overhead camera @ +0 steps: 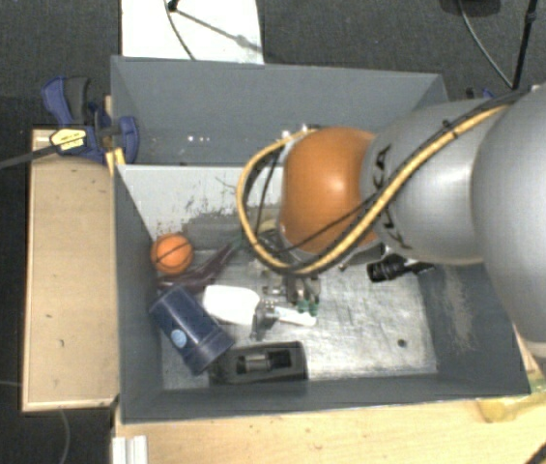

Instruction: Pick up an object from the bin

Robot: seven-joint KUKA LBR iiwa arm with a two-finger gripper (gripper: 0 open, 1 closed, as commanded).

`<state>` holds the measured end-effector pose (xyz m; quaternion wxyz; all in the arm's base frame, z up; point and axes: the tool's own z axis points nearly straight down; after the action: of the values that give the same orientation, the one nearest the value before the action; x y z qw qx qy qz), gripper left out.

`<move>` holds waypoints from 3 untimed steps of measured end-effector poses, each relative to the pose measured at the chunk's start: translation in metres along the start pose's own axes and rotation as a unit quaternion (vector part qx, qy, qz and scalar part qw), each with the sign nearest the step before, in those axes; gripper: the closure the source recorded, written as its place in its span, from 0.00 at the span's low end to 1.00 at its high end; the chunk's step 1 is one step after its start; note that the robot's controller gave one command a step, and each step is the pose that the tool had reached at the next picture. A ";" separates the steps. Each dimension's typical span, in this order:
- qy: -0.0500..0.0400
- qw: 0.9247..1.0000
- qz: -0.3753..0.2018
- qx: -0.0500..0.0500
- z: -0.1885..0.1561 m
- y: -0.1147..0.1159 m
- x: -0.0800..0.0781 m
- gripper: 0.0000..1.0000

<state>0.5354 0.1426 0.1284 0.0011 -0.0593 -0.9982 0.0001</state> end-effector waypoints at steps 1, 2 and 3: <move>-0.005 1.000 0.015 -0.002 -0.016 -0.005 0.002 0.00; -0.014 1.000 0.009 -0.008 0.043 -0.013 -0.009 0.00; -0.009 1.000 0.008 -0.003 0.053 -0.016 -0.003 1.00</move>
Offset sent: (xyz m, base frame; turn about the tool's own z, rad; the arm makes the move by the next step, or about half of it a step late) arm -0.0033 -0.0200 -0.0584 0.0048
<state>0.5365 0.1260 0.0750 -0.0081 -0.0670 -0.9977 -0.0023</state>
